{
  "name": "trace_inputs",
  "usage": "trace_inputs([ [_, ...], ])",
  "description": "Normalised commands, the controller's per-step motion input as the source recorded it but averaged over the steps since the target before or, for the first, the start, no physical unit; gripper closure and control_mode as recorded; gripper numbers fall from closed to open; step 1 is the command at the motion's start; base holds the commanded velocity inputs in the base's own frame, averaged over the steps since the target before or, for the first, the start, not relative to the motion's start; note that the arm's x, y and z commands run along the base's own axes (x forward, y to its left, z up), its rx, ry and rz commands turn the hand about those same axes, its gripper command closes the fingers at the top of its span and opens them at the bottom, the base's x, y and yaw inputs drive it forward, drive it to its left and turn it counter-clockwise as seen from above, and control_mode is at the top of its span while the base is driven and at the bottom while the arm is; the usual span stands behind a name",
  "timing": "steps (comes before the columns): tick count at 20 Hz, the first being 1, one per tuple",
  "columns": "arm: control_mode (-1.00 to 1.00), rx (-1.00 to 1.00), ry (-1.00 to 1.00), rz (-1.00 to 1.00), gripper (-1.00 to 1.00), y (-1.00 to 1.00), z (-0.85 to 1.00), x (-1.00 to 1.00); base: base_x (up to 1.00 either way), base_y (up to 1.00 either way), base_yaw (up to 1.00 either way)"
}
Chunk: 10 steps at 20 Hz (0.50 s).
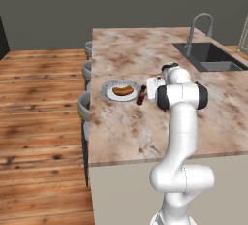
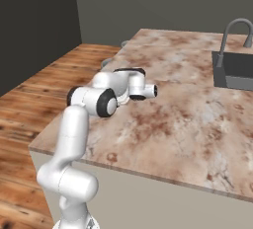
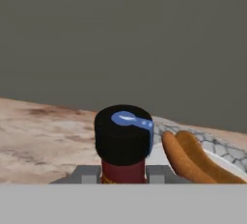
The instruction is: Move the hot dog bun to the plate on the dining table and place the condiment next to that plate. Then navigate to the fridge and take the sausage and place it on the plate as well.
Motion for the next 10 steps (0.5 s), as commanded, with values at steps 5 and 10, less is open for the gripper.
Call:
trace_inputs([
  [5,-1.00,-0.03,0.00,0.00,1.00,0.13,-0.42,0.23,0.00,0.00,0.00],
  [10,-1.00,-0.04,0.00,0.00,1.00,0.14,-0.30,0.21,0.00,0.00,0.00],
])
